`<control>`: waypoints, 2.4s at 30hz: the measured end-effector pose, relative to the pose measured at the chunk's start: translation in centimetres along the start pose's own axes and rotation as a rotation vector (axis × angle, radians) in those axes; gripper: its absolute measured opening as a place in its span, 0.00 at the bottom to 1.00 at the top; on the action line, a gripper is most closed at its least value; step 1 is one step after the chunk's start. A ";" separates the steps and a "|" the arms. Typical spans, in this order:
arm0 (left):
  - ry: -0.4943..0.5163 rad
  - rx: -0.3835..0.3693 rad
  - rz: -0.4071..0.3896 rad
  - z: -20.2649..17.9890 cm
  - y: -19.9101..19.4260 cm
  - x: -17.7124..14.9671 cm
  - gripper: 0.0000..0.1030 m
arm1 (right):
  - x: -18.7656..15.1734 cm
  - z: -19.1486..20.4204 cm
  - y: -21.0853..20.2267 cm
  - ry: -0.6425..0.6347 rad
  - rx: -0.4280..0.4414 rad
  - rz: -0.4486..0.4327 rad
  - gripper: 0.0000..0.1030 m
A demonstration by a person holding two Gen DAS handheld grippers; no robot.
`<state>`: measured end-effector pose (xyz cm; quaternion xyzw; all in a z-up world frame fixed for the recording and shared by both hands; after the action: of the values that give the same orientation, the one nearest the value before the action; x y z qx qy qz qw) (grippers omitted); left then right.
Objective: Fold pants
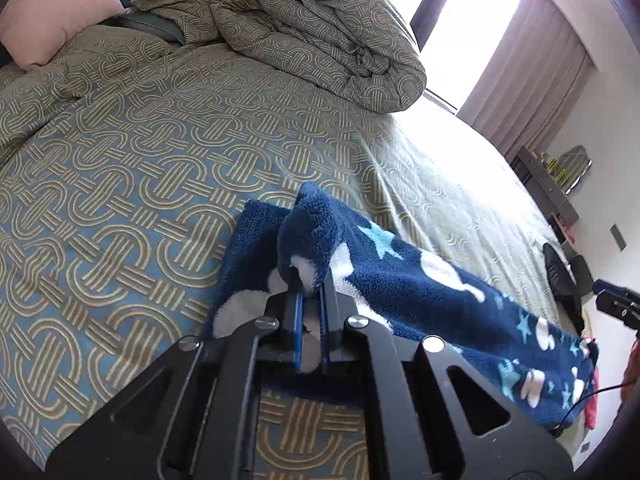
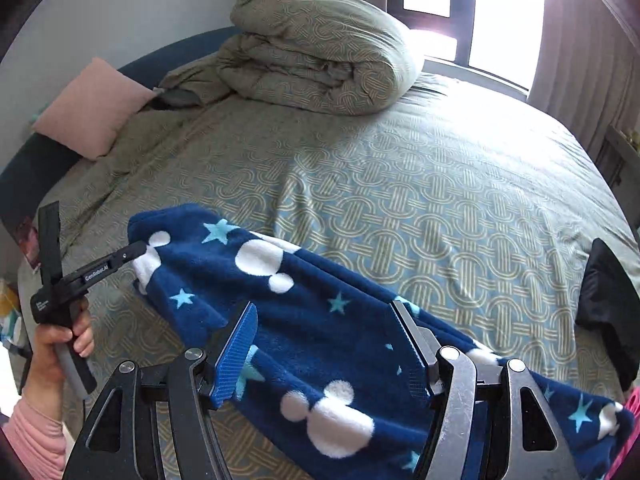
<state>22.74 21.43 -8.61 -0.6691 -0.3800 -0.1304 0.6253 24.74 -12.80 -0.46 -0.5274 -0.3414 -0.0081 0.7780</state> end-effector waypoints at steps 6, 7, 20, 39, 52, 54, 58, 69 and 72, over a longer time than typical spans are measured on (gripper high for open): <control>0.043 0.126 0.076 2.4 3.0 -3.8 0.28 | -1.3 -0.3 3.7 -0.001 -0.004 0.114 0.66; 0.028 0.124 0.064 2.9 2.5 -3.9 0.36 | -1.4 -0.1 4.6 -0.007 0.005 0.135 0.66; -0.247 -0.063 0.205 5.5 2.7 -5.6 0.80 | -1.8 5.0 12.6 0.000 0.131 0.250 0.66; -0.036 -0.098 0.074 -3.4 -1.4 0.7 0.19 | -7.0 -3.5 7.5 0.300 0.145 0.187 0.66; 0.382 -0.331 0.093 -23.4 -5.7 -4.4 0.12 | -14.0 -12.3 -1.8 0.496 0.139 0.018 0.66; 0.473 -0.330 0.109 -26.3 -5.6 -6.9 0.12 | -14.7 -13.0 -2.5 0.524 0.159 -0.005 0.67; 0.555 -0.305 0.114 -27.3 -6.0 -9.2 0.12 | -15.6 -14.4 -3.3 0.586 0.172 -0.033 0.69; 0.304 -0.037 0.046 -10.1 -5.3 -5.5 0.71 | -10.4 -10.9 2.2 0.528 0.390 0.054 0.74; 0.292 -0.054 0.109 -8.4 -4.0 -6.6 0.78 | -7.6 -8.3 5.8 0.485 0.453 0.114 0.74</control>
<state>18.15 10.99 -8.39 -0.6794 -0.2445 -0.2023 0.6616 25.42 -19.68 -11.06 -0.3422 -0.1094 -0.0137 0.9331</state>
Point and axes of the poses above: each gripper's, at about its wrist camera, not at the fingertips, and y roughly the way its jaws point, z to its left, x to its top, the point moved 5 cm from there along y, roughly the way its jaws point, and after that the axes turned 11 degrees about x, right-handed, at the moved point
